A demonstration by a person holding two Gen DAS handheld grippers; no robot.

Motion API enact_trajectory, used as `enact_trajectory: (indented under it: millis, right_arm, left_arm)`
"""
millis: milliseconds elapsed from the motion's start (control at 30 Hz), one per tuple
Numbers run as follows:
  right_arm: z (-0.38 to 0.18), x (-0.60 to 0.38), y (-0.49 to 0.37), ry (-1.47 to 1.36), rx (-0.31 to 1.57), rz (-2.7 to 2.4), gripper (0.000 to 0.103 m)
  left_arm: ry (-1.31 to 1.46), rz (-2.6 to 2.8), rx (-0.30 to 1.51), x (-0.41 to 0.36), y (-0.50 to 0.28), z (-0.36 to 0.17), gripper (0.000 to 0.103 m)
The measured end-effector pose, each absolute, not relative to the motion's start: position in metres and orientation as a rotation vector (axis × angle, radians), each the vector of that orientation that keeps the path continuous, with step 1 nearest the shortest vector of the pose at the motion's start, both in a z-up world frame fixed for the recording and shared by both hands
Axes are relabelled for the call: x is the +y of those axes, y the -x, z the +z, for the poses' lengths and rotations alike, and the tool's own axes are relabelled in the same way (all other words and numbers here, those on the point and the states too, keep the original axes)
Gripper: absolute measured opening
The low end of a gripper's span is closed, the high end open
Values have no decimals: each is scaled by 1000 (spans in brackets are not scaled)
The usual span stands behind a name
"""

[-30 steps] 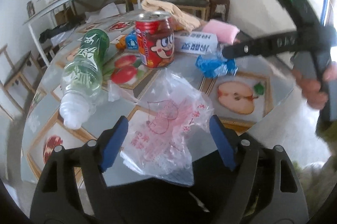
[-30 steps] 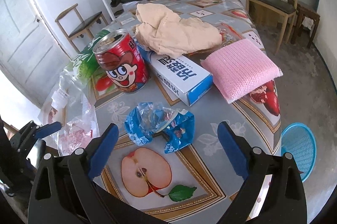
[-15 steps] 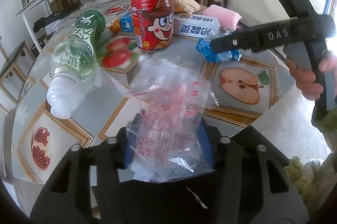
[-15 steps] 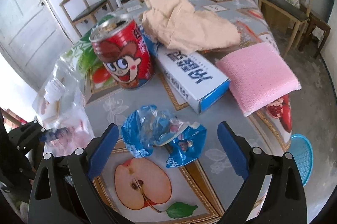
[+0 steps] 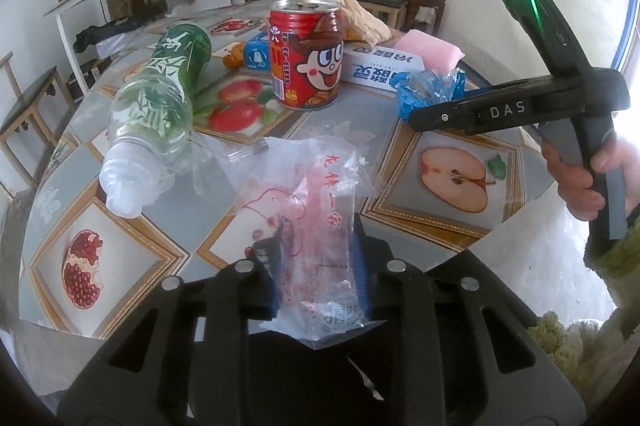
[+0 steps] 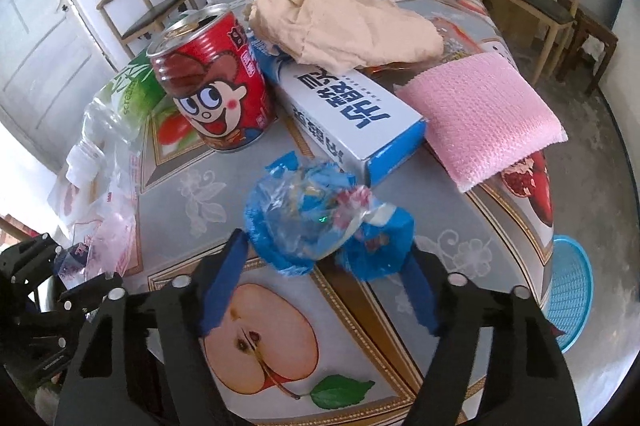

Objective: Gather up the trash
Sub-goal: 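Lift the clear plastic bag with the left tool while the right tool grasps the blue candy wrapper, then carry the clear bag and blue wrapper in both tools toward the wastebasket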

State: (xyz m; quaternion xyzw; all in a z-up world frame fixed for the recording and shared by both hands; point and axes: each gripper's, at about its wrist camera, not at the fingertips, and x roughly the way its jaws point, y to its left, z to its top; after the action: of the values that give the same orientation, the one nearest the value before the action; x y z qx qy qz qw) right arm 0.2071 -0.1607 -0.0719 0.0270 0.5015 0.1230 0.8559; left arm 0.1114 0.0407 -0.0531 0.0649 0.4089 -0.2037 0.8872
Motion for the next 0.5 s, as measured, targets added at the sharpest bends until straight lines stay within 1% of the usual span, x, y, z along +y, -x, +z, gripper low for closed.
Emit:
enact_trajectory:
  millis: [200, 300, 500]
  right_arm:
    - [-68, -167, -206, -92, 1056, 259, 51]
    - [-66, -170, -204, -107, 1046, 263, 48]
    - [-59, -173, -197, -118, 1025, 277, 46]
  left_arm:
    - [-126, -412, 838, 43, -109, -51, 23]
    - [-120, -404, 834, 43, -109, -48, 23]
    - [-116, -390, 810, 44, -103, -40, 22]
